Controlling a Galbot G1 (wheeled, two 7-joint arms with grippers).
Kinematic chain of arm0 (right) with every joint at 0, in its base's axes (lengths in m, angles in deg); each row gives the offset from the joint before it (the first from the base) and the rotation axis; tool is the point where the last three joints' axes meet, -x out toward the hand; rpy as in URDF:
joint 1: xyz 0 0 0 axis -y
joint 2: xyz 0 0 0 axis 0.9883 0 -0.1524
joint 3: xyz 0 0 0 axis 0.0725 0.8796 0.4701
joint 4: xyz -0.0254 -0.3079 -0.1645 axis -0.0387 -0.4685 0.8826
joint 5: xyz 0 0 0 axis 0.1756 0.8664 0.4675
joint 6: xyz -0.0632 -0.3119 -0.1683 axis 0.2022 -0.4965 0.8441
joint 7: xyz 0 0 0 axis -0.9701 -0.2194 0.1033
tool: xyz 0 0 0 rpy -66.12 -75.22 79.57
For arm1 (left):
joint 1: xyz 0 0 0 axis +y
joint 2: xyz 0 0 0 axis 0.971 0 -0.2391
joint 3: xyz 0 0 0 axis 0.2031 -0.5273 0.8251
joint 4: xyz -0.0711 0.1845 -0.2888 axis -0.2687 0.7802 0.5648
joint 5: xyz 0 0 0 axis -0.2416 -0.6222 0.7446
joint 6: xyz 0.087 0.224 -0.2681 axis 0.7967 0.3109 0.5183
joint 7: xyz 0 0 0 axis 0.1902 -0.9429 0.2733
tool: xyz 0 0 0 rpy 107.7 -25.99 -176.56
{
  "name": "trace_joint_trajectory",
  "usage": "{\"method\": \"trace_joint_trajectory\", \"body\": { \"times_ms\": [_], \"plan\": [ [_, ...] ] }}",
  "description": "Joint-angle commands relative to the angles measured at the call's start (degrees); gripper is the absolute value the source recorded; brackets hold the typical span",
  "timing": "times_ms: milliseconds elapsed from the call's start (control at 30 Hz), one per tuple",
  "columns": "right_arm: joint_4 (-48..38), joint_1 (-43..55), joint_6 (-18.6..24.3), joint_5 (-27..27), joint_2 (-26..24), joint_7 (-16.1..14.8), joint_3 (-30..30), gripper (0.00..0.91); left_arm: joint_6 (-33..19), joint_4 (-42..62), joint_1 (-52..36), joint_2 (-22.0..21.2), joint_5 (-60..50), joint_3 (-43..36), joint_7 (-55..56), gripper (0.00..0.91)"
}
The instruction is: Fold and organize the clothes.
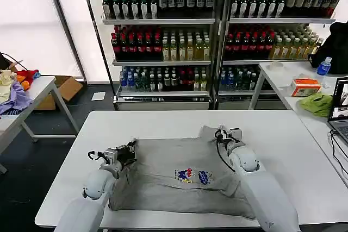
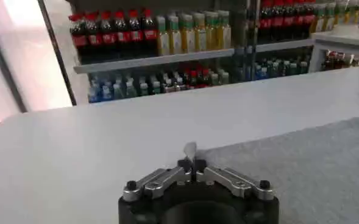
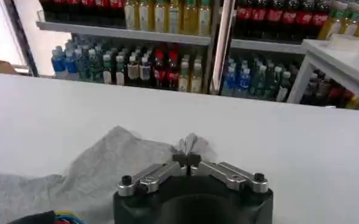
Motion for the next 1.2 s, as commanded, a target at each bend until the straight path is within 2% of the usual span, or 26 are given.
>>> {"method": "trace_joint_trajectory", "body": {
  "times_ms": [33, 433, 733, 933, 1200],
  "plan": [
    [8.8, -1.7, 1.2, -0.1, -0.1, 0.1, -3.0, 0.000, -5.5, -7.8, 0.8, 0.1, -0.4, 0.6, 1.0, 0.000],
    [23.6, -7.1, 1.6, -0.1, -0.9, 0.7, -4.6, 0.000, -6.5, -14.8, 6.5, 1.3, -0.2, 2.6, 0.9, 0.000],
    [33.7, -24.5, 3.4, 3.7, 0.7, 1.1, -9.4, 0.000, -5.9, -21.5, 15.4, 4.2, -1.6, 5.5, -0.2, 0.000],
    [39.2, -33.6, 3.7, 5.1, 2.2, 2.6, -12.8, 0.000, -6.3, -22.9, 20.7, 2.6, -3.2, 6.3, 0.0, 0.000],
    [43.1, -42.4, 4.2, 5.0, 1.5, 5.4, -17.9, 0.000, -6.1, -24.1, 24.3, 1.0, -6.0, 7.1, -0.1, 0.000]
  ]
}}
